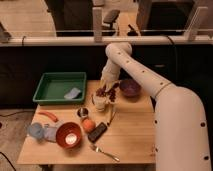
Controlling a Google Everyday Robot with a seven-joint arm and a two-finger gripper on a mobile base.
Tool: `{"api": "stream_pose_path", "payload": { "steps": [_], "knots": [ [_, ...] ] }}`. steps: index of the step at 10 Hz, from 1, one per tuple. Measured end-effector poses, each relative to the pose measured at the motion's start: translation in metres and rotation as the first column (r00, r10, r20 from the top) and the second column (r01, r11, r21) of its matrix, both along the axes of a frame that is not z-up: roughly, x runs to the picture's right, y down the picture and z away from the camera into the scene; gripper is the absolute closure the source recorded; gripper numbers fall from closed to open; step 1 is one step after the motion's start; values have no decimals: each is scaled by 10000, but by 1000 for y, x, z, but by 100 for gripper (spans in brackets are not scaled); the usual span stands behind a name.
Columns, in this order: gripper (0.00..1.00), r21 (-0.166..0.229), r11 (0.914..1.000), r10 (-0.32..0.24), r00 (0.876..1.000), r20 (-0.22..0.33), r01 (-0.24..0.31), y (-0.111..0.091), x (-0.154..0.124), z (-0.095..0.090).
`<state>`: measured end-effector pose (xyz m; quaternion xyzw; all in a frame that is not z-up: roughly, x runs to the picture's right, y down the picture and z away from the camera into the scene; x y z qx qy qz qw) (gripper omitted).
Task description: Place grapes in paper cup
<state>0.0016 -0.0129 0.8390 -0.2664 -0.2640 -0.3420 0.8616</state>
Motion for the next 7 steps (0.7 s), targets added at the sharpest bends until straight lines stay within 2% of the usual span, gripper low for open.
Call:
{"api": "stream_pose_path", "payload": {
  "steps": [7],
  "knots": [
    [95,33,9999,-117,9998,128,116,-1,0,1]
  ]
}}
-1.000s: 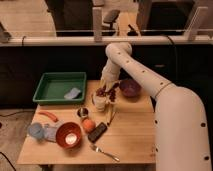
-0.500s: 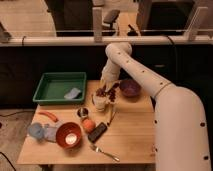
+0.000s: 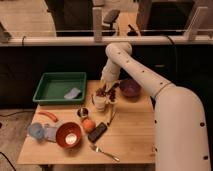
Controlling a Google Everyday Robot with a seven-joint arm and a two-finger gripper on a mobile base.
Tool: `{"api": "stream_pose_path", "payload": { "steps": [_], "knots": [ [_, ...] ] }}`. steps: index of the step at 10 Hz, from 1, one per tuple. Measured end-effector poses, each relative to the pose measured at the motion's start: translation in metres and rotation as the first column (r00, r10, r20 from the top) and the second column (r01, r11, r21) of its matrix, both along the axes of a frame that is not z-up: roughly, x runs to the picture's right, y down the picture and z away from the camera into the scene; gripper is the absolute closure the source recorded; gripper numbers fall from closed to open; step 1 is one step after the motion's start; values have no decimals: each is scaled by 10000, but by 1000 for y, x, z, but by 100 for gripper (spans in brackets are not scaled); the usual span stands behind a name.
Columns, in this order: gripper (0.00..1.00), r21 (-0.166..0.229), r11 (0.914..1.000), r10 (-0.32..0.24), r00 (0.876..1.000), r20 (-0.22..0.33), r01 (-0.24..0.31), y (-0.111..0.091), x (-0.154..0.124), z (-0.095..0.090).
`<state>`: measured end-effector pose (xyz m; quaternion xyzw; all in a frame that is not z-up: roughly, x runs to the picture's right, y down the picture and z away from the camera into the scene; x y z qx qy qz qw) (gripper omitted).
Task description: Place grapes in paper cup
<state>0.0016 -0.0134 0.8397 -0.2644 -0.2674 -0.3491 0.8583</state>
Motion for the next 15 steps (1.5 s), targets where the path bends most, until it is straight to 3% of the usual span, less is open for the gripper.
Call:
{"api": "stream_pose_path", "payload": {
  "steps": [15],
  "knots": [
    [90,46,9995,-305,9991,311,304,1,0,0]
  ]
}}
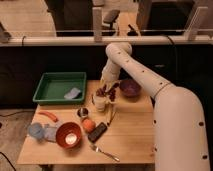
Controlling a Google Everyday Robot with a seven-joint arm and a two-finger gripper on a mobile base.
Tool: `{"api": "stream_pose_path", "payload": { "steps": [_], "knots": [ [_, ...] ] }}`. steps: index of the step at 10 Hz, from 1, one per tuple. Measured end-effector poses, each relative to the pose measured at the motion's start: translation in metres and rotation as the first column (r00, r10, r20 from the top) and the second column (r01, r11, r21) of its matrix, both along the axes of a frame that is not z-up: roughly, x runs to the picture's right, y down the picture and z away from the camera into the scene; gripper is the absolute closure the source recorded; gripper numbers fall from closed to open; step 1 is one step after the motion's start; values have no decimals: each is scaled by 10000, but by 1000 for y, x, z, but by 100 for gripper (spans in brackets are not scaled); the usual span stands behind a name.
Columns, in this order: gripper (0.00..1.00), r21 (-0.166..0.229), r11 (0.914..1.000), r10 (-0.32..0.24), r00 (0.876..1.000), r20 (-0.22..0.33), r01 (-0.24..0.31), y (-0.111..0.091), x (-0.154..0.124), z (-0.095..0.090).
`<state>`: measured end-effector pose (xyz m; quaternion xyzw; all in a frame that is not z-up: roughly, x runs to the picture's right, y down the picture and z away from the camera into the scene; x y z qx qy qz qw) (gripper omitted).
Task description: Place grapes in paper cup
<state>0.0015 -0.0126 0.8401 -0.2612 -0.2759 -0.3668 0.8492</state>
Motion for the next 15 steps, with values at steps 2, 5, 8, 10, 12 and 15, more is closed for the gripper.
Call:
{"api": "stream_pose_path", "payload": {
  "steps": [2,5,8,10,12,15],
  "knots": [
    [90,22,10000,-26,10000,34,26,0,0,0],
    [90,36,9999,-128,9998,128,127,0,-1,0],
    [90,51,9999,-164,9997,170,163,0,-2,0],
    [90,64,9998,-210,9996,211,209,0,-2,0],
    [92,78,9996,-262,9993,260,260,0,-2,0],
    [96,117,9993,-364,9987,367,360,-1,-3,0]
  ]
}}
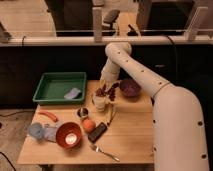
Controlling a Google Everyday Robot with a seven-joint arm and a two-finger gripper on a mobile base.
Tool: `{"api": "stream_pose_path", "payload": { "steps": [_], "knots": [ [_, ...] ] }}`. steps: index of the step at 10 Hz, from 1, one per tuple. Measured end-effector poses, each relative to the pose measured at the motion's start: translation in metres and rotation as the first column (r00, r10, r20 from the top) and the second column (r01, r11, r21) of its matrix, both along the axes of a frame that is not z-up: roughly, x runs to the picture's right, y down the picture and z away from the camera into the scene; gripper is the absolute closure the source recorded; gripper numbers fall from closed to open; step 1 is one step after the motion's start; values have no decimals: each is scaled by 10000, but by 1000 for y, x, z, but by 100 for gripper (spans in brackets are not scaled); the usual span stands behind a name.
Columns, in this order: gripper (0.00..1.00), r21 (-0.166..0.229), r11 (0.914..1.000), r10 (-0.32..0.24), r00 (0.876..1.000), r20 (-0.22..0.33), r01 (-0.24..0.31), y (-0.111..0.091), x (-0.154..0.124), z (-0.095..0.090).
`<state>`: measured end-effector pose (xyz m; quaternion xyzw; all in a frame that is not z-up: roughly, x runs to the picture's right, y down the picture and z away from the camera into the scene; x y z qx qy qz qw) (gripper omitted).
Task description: Place grapes in paper cup
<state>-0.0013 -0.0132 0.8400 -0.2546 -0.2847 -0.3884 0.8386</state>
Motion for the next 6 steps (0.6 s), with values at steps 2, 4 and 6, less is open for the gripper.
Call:
{"api": "stream_pose_path", "payload": {
  "steps": [2,4,6],
  "knots": [
    [96,-2,10000,-25,10000,18,25,0,0,0],
    [96,10,10000,-79,9999,78,79,0,0,0],
    [96,22,9999,-113,9999,111,113,0,0,0]
  ]
}}
